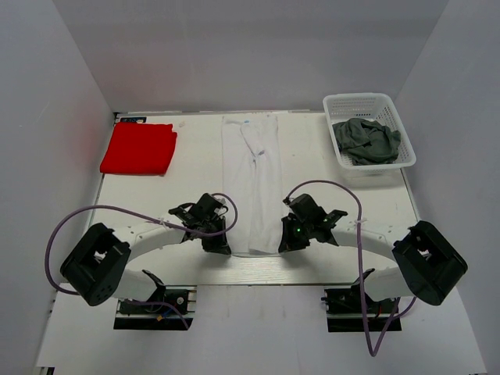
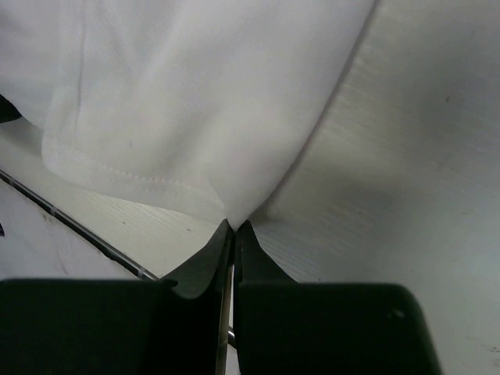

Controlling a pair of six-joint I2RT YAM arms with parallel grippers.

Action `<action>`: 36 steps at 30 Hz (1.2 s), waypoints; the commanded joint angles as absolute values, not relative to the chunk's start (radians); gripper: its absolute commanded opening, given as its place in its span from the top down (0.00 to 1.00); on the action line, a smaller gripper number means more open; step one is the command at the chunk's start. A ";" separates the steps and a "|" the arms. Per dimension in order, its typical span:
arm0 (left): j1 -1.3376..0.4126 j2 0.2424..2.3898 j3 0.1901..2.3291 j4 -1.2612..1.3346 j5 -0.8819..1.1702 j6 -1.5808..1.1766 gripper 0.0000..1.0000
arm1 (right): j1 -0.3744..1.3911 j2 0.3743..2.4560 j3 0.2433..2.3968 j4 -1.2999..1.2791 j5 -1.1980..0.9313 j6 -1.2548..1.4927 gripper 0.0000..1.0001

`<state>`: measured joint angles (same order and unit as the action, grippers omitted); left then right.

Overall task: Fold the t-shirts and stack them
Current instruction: Grab the bottom of the folded rectangular tshirt with both arms, then fold the folded rectangular tshirt in 1/3 of the way

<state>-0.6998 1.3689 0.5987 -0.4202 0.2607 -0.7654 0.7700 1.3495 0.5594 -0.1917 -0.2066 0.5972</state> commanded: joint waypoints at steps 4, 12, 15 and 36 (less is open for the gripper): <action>-0.701 1.305 0.699 -0.431 0.198 -0.718 1.00 | 0.765 1.296 0.678 -0.204 -0.094 0.560 1.00; -0.670 1.368 0.900 -0.502 0.006 -0.741 1.00 | 0.729 1.362 0.866 -0.259 0.100 0.586 1.00; -0.644 1.403 0.974 -0.491 -0.047 -0.732 1.00 | 0.713 1.416 0.960 -0.255 0.168 0.594 1.00; -0.465 1.853 1.497 -0.471 -0.005 -0.591 1.00 | 0.551 1.784 1.373 -0.184 0.235 0.495 1.00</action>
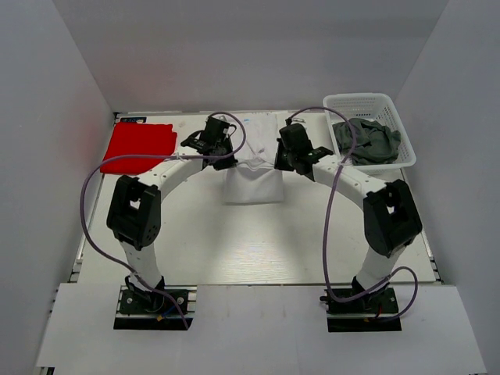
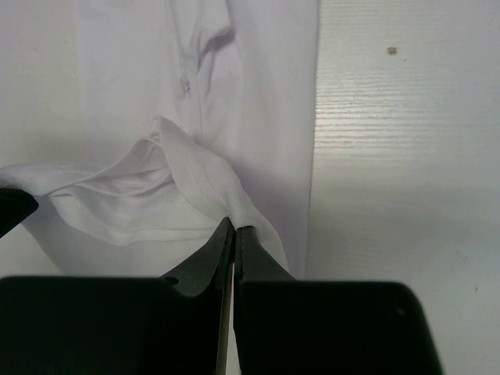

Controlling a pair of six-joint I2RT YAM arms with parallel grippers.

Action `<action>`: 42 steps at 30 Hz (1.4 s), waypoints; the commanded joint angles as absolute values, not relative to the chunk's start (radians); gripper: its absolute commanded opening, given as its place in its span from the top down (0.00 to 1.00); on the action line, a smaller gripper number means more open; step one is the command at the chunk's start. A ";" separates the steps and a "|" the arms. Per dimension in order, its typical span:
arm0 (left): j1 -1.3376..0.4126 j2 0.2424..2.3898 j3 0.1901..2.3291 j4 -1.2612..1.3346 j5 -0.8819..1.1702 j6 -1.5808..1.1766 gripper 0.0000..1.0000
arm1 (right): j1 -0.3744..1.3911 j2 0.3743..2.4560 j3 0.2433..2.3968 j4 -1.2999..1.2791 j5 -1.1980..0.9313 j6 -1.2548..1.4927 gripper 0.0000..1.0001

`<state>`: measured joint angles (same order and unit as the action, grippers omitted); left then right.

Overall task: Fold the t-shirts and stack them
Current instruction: Fold the folded rectangular tshirt in 1/3 of the way, then grab one side of the 2/3 rectangular tshirt with both arms

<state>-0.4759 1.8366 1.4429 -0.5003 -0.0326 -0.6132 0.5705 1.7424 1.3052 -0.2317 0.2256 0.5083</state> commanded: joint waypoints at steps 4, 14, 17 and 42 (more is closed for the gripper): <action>-0.443 1.914 1.549 -0.442 -0.017 -0.581 1.00 | 0.534 1.850 1.426 -0.149 0.238 0.486 1.00; -0.374 2.071 1.658 -0.419 0.034 -0.581 0.91 | 0.486 2.034 1.581 -0.155 0.183 0.500 0.91; -0.342 2.141 1.794 -0.440 0.001 -0.624 0.17 | 0.469 2.106 1.696 -0.170 0.146 0.529 0.67; -0.360 1.795 1.098 -0.345 0.235 -0.583 0.00 | 0.466 1.655 0.962 0.032 -0.156 0.514 0.10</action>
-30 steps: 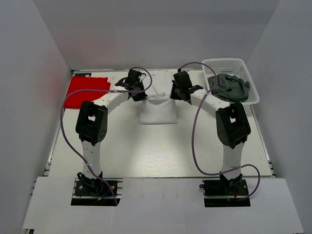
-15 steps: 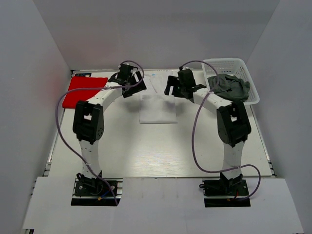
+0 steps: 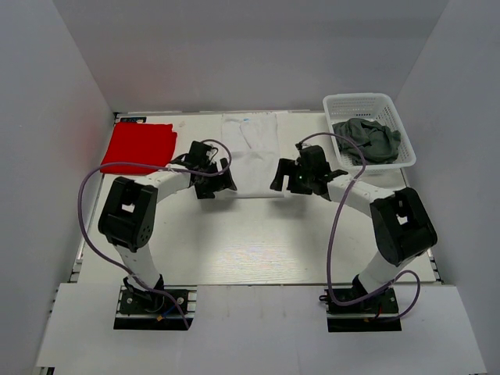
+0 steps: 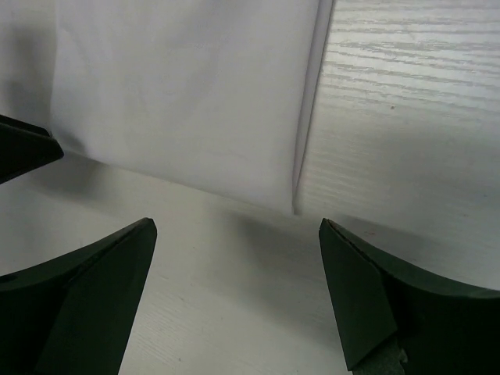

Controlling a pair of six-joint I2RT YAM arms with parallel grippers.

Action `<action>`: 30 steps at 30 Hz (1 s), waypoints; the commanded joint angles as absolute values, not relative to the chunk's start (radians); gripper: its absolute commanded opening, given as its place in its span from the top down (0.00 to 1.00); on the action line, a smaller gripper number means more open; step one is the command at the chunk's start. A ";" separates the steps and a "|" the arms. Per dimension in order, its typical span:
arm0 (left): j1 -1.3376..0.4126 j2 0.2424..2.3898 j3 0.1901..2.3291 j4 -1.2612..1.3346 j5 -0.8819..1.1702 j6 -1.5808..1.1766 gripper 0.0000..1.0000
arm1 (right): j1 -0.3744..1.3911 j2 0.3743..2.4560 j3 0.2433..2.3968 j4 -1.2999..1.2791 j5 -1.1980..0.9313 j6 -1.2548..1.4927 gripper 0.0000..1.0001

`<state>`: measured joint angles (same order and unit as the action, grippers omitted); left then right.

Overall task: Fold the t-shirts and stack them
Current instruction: Grab one side of the 2/3 rectangular tshirt with both arms

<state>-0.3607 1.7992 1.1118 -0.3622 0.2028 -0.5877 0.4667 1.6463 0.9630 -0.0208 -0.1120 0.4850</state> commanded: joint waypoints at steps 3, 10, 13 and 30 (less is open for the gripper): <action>-0.360 1.805 1.056 -0.322 0.244 -0.592 0.12 | 0.463 1.698 0.966 0.031 -0.169 0.517 0.10; -0.360 1.862 1.064 -0.311 0.259 -0.592 0.53 | 0.466 1.781 0.985 0.018 -0.133 0.517 0.16; -0.360 1.884 1.065 -0.299 0.287 -0.592 0.78 | 0.468 1.812 0.983 0.028 -0.121 0.526 0.28; -0.390 1.591 0.893 -0.336 0.486 -0.589 1.00 | 0.502 1.467 0.887 -0.208 -0.219 0.428 1.00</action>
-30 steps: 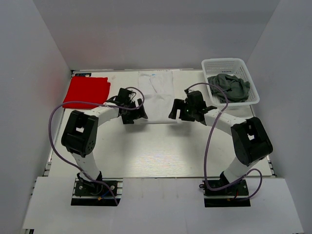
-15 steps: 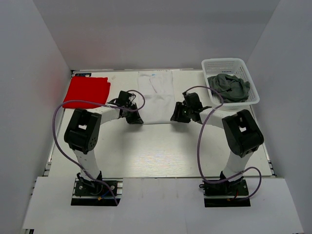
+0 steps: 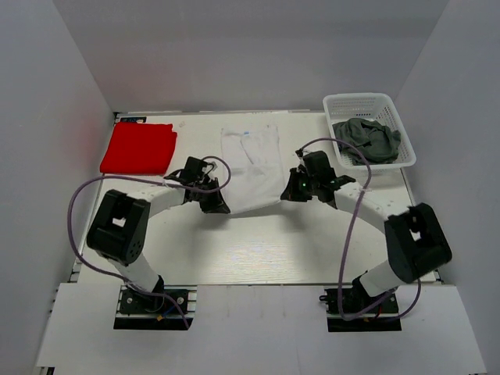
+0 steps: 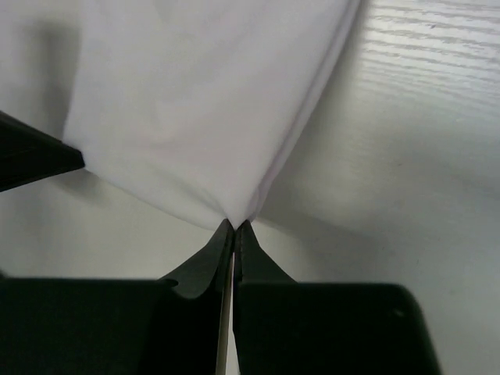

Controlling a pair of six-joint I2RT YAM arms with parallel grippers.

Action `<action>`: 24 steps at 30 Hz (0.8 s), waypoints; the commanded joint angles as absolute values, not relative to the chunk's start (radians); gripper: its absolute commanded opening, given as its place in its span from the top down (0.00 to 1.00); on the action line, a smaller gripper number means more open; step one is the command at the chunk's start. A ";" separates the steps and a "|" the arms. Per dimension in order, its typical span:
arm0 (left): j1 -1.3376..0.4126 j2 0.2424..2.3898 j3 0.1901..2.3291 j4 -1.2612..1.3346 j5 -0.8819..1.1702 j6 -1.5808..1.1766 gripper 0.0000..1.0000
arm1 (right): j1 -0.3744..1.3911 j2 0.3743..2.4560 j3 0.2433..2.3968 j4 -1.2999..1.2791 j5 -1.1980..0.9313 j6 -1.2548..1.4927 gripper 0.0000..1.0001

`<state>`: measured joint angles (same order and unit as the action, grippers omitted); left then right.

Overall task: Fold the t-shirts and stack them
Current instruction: Grab one side of the 2/3 rectangular tshirt with both arms, then fold the long partially folded tshirt into a neat square

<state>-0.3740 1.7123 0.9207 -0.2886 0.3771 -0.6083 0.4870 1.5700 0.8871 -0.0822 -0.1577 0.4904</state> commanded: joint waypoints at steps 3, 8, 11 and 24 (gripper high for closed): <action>-0.414 1.482 0.841 -0.403 0.535 -0.589 1.00 | 0.511 1.352 0.861 -0.307 -0.276 0.390 1.00; -0.445 1.304 0.801 -0.595 0.574 -0.561 1.00 | 0.517 1.220 0.828 -0.511 -0.388 0.310 1.00; -0.466 1.157 0.801 -0.612 0.598 -0.549 1.00 | 0.518 1.152 0.854 -0.627 -0.455 0.247 1.00; -0.477 1.031 0.899 -0.584 0.408 -0.558 1.00 | 0.511 1.112 0.948 -0.632 -0.443 0.255 1.00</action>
